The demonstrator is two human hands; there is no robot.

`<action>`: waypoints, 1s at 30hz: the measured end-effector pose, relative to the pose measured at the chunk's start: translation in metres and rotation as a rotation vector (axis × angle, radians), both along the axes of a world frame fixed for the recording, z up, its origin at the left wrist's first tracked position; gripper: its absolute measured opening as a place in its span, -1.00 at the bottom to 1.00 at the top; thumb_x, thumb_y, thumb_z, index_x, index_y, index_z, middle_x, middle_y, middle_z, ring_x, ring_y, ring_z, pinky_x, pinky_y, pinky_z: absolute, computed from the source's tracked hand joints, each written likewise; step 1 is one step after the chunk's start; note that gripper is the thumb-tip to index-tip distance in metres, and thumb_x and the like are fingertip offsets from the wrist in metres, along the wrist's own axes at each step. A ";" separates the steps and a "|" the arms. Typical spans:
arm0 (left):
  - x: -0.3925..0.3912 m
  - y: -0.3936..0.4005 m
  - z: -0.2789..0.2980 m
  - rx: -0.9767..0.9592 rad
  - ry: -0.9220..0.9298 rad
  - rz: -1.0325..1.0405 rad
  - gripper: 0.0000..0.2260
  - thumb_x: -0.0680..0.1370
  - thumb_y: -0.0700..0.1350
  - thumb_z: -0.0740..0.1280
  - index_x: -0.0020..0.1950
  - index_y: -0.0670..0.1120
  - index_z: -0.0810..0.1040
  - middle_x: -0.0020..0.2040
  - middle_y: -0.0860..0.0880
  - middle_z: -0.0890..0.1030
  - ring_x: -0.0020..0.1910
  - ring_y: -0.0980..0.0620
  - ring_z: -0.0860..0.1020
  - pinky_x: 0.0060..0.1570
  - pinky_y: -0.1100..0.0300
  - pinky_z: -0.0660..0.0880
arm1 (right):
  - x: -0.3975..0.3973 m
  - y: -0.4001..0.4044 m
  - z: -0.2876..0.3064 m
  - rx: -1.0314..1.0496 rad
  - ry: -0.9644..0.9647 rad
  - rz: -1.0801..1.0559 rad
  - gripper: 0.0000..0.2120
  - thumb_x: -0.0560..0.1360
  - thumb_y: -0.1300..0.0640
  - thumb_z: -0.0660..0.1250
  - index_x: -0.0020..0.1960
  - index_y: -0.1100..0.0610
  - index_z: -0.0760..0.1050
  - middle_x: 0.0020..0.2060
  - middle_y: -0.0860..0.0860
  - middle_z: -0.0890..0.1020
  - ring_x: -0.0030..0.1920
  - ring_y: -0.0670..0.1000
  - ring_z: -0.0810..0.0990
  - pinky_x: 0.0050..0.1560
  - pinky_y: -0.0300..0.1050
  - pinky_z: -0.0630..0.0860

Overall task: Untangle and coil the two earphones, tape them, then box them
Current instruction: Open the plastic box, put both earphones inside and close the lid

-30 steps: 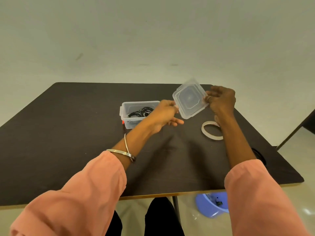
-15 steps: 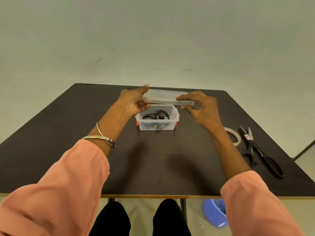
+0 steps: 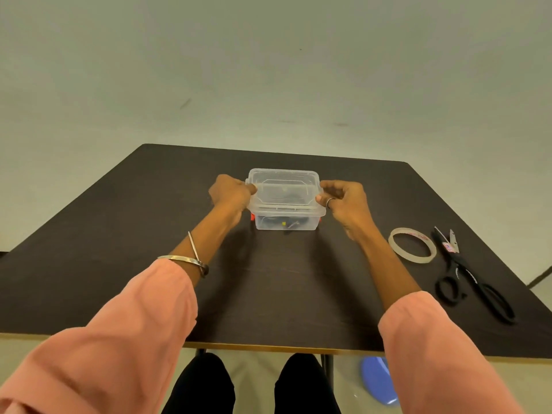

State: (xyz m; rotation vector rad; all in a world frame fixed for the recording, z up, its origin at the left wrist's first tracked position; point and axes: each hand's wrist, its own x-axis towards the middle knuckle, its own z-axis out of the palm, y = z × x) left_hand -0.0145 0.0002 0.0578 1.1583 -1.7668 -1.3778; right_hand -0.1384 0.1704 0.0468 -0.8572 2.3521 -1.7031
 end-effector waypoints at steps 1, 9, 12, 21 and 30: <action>0.000 0.000 -0.002 -0.012 -0.013 -0.005 -0.75 0.48 -0.14 0.45 0.11 -0.22 0.63 0.08 -0.14 0.64 -0.06 -0.06 0.62 0.02 0.05 0.60 | 0.000 -0.001 -0.001 0.011 0.019 -0.019 -0.67 0.48 0.28 0.40 0.24 0.23 0.54 0.10 0.08 0.64 0.01 -0.02 0.61 0.03 -0.19 0.55; -0.002 -0.008 -0.013 0.023 -0.099 -0.064 -0.70 0.47 -0.06 0.47 0.11 -0.22 0.60 0.05 -0.13 0.63 -0.13 -0.02 0.55 -0.19 0.13 0.50 | -0.005 -0.004 -0.009 0.077 0.026 -0.092 -0.73 0.51 0.19 0.38 0.20 0.20 0.57 0.08 0.06 0.64 0.03 -0.02 0.58 0.02 -0.20 0.49; 0.002 -0.013 -0.018 0.155 -0.092 -0.165 -0.74 0.48 -0.05 0.46 0.06 -0.18 0.60 0.00 -0.12 0.66 -0.13 -0.03 0.63 -0.28 0.13 0.50 | -0.008 -0.003 -0.012 0.036 -0.108 -0.093 -0.79 0.48 0.23 0.41 0.11 0.18 0.60 -0.01 0.05 0.66 -0.02 0.00 0.61 0.02 -0.14 0.56; 0.011 -0.015 -0.018 0.469 0.007 -0.251 -0.64 0.47 -0.05 0.45 0.16 -0.21 0.51 0.04 -0.22 0.62 -0.09 -0.11 0.63 -0.18 0.02 0.62 | -0.007 -0.004 -0.004 -0.006 -0.651 -0.059 -0.78 0.51 0.22 0.38 0.11 0.30 0.50 -0.01 0.22 0.61 -0.05 0.18 0.63 -0.04 0.06 0.59; 0.000 -0.007 -0.023 0.174 0.037 -0.046 -0.70 0.43 -0.12 0.50 0.02 -0.29 0.57 -0.01 -0.18 0.62 -0.09 -0.12 0.65 -0.13 -0.04 0.65 | -0.011 -0.012 -0.009 -0.047 -0.512 -0.234 -0.73 0.39 0.23 0.51 0.02 0.32 0.55 -0.05 0.16 0.65 -0.16 0.06 0.65 -0.23 -0.04 0.64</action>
